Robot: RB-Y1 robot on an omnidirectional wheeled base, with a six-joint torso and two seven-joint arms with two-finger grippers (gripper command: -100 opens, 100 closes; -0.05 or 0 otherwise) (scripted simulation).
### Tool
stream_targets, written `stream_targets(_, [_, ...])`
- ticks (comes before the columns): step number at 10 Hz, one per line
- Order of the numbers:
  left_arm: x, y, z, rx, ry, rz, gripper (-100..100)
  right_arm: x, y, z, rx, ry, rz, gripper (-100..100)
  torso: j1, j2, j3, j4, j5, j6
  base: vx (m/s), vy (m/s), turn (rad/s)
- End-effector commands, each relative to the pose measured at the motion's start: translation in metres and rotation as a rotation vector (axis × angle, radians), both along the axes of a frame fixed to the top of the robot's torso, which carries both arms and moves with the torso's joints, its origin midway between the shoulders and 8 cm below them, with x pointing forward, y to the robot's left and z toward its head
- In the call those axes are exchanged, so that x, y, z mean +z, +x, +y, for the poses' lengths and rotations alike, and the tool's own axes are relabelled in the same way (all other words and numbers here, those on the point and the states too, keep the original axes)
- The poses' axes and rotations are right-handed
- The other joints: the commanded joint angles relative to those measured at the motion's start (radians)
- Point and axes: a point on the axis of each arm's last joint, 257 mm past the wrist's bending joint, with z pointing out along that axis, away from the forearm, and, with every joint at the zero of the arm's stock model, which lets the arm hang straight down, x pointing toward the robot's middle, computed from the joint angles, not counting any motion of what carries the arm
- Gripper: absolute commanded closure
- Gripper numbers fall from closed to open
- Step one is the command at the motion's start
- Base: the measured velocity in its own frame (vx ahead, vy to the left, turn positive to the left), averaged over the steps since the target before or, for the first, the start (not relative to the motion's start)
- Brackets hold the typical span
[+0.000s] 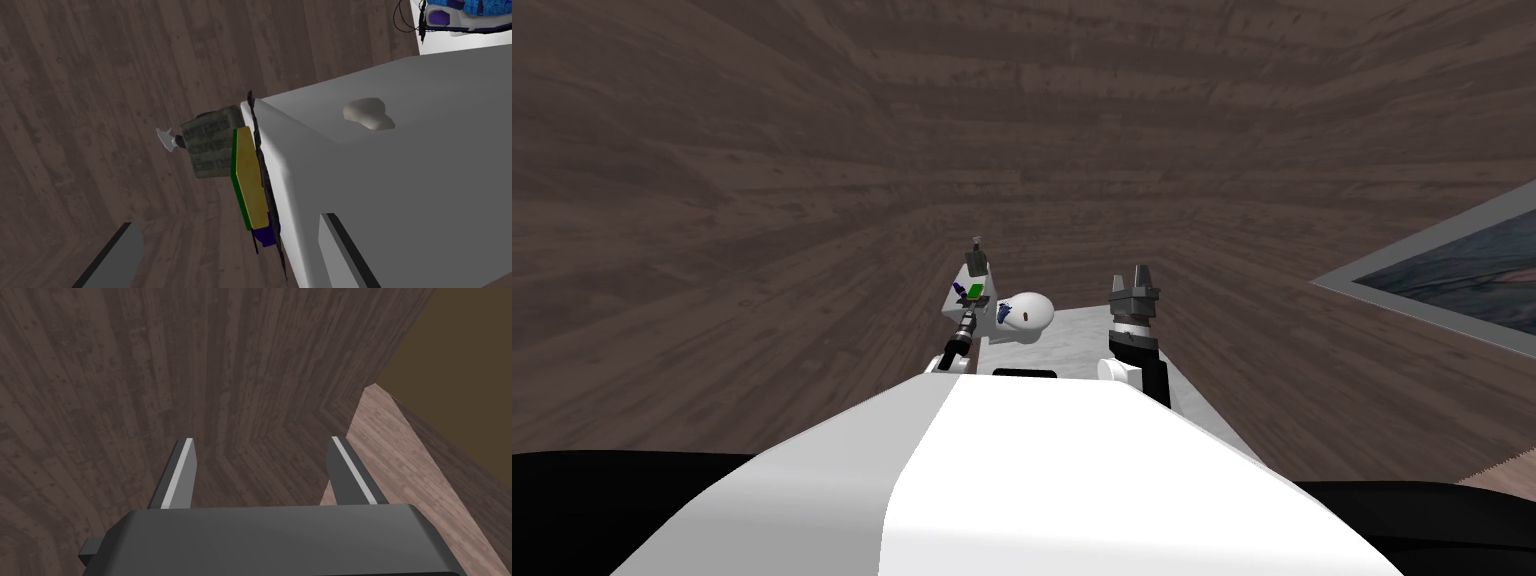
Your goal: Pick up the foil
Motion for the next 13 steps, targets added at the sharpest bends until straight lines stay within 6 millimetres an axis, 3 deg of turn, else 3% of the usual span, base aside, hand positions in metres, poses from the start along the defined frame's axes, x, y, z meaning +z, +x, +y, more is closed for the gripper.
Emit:
stream_targets(1, [-0.010, 0.002, -0.012, -0.007, -0.037, 0.013, -100, 0.000, 0.000, 0.000, 0.000, 0.000, 0.000, 0, 0.000, 0.000, 0.000, 0.000, 0.000, 0.000, 0.046, 0.038, 0.001])
stream_targets(2, [-0.014, 0.003, -0.022, -0.009, -0.065, 0.018, -100, 0.000, 0.000, 0.000, 0.000, 0.000, 0.000, 0, 0.000, 0.000, 0.000, 0.000, 0.000, 0.000, 0.057, 0.038, -0.001])
stream_targets(3, [-0.012, 0.002, -0.017, -0.007, -0.048, 0.016, -100, 0.000, 0.000, 0.000, 0.000, 0.000, 0.000, 0, -0.001, 0.000, 0.000, 0.000, 0.000, 0.000, 0.026, 0.016, -0.003])
stream_targets(4, [-0.013, 0.002, -0.018, -0.008, -0.051, 0.015, 0, 0.000, 0.000, 0.000, 0.000, 0.000, 0.000, 0, -0.002, 0.002, 0.001, 0.000, 0.000, 0.000, 0.000, 0.000, 0.000])
stream_targets(5, [-0.013, 0.002, -0.018, -0.008, -0.051, 0.015, -100, 0.000, 0.000, 0.000, 0.000, 0.000, 0.000, 0, -0.002, 0.003, 0.002, 0.001, -0.001, 0.000, 0.000, 0.000, 0.000])
stream_targets(6, [-0.013, 0.002, -0.018, -0.008, -0.051, 0.015, 100, 0.000, 0.000, 0.000, 0.000, 0.000, 0.000, 0, -0.003, 0.003, 0.002, 0.001, -0.001, 0.000, 0.000, 0.000, 0.000])
stream_targets(10, [-0.013, 0.002, -0.018, -0.008, -0.051, 0.015, 100, 0.000, 0.000, 0.000, 0.000, 0.000, 0.000, 0, -0.003, 0.004, 0.002, 0.001, -0.001, 0.000, 0.000, 0.000, 0.000])
stream_targets(12, [-0.012, 0.001, -0.006, -0.010, -0.010, 0.019, -100, 0.000, 0.000, 0.000, 0.000, 0.000, 0.000, 0, -0.003, 0.004, 0.002, 0.001, -0.001, 0.000, 0.005, -0.005, 0.016])
stream_targets(13, [-0.012, -0.001, 0.008, 0.007, 0.042, 0.027, -100, 0.000, 0.000, 0.000, 0.000, 0.000, 0.000, 0, -0.003, 0.004, 0.002, 0.001, -0.001, 0.000, 0.040, -0.059, 0.146])
